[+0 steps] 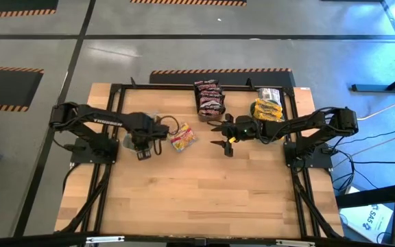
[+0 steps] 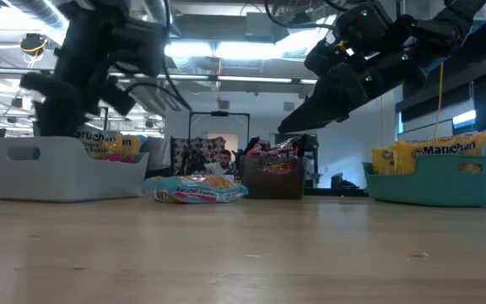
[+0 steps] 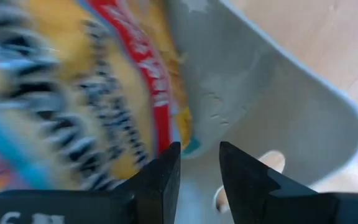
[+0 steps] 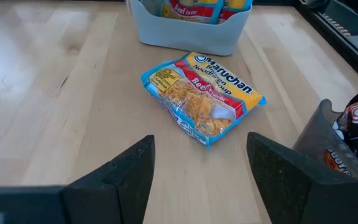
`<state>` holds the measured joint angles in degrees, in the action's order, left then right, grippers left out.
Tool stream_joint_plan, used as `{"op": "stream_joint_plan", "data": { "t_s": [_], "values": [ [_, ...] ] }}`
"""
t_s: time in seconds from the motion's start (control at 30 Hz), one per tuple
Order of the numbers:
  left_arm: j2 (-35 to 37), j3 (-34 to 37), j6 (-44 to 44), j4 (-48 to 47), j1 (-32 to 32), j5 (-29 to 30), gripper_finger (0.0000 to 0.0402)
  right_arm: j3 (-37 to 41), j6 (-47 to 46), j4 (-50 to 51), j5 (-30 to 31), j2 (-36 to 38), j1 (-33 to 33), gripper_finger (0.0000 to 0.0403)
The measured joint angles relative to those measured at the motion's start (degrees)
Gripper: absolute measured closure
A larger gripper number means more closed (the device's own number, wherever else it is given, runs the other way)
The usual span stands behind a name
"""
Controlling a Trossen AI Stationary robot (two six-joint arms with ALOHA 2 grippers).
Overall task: Sort Maruchan noodles
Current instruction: Adjust the gray bin
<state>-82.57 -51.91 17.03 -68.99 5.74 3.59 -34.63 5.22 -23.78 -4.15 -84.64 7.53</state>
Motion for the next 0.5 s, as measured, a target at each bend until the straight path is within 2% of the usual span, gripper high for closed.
{"op": "stream_joint_plan", "data": {
  "t_s": [0.1, 0.33, 0.4, 0.5],
  "values": [
    [-0.78, 2.26, 0.43, 4.66, -0.59, -2.1, 0.0296, 0.0, -0.51, -0.01, 0.0, 0.0, 0.0, 0.0166],
    [-0.77, 2.34, 0.45, 17.97, -0.56, -7.08, 0.0296, 0.0, -0.95, 0.03, 0.01, 0.0, -0.04, 0.0166],
    [-2.12, 2.26, 0.45, 21.5, -0.96, -10.21, 0.0296, -0.02, -1.67, 0.04, 0.0, -0.01, -0.04, 0.0166],
    [-3.91, 2.3, 0.46, 26.07, -2.15, -11.67, 0.0296, -0.02, -2.17, 0.4, 0.01, 0.0, -0.04, 0.0166]
  ]
}}
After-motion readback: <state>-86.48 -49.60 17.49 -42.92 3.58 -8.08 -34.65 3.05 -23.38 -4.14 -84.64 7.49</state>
